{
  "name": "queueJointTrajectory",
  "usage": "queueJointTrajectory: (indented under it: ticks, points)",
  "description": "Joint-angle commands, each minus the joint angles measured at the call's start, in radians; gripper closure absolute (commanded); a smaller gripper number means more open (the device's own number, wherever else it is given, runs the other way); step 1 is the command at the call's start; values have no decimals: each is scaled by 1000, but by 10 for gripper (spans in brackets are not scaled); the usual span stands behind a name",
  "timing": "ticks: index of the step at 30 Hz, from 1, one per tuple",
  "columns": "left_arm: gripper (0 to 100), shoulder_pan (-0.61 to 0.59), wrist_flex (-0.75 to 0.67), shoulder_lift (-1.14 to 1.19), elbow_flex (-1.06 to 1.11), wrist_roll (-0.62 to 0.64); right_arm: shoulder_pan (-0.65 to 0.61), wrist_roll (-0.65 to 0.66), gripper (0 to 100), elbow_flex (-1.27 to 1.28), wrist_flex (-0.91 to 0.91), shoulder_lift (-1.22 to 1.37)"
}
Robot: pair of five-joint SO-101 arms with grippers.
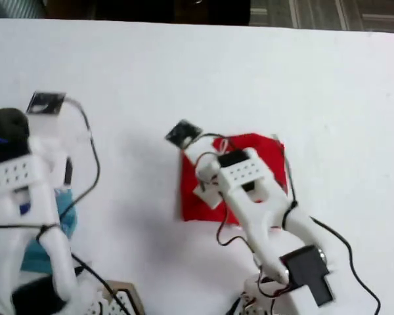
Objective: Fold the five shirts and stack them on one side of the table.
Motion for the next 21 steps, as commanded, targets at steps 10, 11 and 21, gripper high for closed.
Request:
queueJointTrajectory:
  ticks: [10, 11, 21]
  points:
    - [975, -25, -273, -192, 363, -6, -21, -12, 978, -98, 120, -288]
    - [975, -25, -302, -192, 380, -6, 4, -11, 978, -100, 122, -315]
    - [975, -20, -522, -192, 538, 2, 371, -193, 793, -84, 73, -340]
